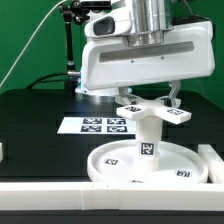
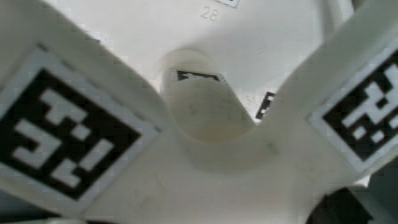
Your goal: Assemble round table
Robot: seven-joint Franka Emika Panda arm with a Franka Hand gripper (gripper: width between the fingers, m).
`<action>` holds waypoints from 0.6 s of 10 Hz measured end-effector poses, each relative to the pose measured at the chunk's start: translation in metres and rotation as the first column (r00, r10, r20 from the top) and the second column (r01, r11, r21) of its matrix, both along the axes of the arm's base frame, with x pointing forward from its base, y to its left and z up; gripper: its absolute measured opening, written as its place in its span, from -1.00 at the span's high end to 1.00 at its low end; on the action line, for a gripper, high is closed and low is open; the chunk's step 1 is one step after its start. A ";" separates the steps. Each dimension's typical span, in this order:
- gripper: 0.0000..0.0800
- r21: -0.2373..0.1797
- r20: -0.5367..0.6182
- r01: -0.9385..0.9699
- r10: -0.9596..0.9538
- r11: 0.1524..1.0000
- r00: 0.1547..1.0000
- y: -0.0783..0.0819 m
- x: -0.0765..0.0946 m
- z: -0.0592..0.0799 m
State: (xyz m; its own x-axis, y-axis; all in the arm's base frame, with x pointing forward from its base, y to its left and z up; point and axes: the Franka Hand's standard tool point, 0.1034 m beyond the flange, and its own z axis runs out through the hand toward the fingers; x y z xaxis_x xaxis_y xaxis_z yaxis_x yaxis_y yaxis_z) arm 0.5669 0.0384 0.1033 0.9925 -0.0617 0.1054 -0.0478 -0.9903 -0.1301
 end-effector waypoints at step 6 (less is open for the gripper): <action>-0.15 0.111 0.011 0.416 -0.420 0.903 0.908 -0.004 -0.002 -0.001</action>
Offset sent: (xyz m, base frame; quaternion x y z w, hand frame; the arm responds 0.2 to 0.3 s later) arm -0.0046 -0.0015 0.0068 0.0273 0.0521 0.1938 0.9793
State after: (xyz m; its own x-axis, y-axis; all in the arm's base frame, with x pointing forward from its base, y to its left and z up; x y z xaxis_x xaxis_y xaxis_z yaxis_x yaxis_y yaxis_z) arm 0.5648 0.0344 0.1022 0.8692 -0.4822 0.1089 -0.4479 -0.8614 -0.2396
